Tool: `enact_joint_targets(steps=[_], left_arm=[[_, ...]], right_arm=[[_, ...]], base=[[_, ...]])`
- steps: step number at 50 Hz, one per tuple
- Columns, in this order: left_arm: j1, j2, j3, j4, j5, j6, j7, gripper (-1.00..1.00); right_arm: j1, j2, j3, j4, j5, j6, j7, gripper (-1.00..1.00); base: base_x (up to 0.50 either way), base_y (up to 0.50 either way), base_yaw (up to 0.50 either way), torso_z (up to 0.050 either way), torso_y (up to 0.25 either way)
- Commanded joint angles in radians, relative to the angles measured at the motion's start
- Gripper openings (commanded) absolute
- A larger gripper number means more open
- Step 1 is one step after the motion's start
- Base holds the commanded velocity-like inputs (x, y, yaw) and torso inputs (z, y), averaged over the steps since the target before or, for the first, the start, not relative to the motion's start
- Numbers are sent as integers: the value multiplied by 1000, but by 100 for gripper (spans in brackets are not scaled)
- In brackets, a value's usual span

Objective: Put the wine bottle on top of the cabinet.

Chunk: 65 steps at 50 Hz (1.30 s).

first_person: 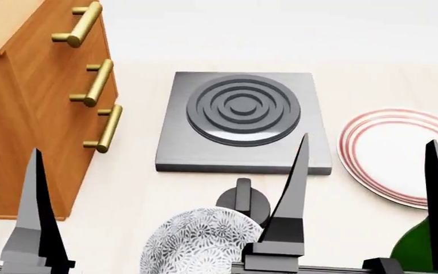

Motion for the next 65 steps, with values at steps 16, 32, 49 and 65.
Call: enact_joint_targets(steps=[16, 32, 49, 65], left_arm=[[1, 1, -3, 0, -15, -4, -19, 100], [-7, 1, 2, 0, -3, -7, -11, 100], [-6, 1, -3, 0, -7, -1, -9, 100], [4, 1, 3, 0, -15, 5, -18, 100]], right_arm=[[52, 87, -49, -1, 17, 37, 73, 100], [162, 275, 100, 63, 222, 16, 88, 100], [-8, 213, 57, 289, 107, -123, 27, 100], [-123, 123, 15, 473, 47, -235, -33, 100]], base=[[0, 0, 0, 0, 0], [0, 0, 0, 0, 0], [0, 0, 0, 0, 0], [0, 0, 0, 0, 0]])
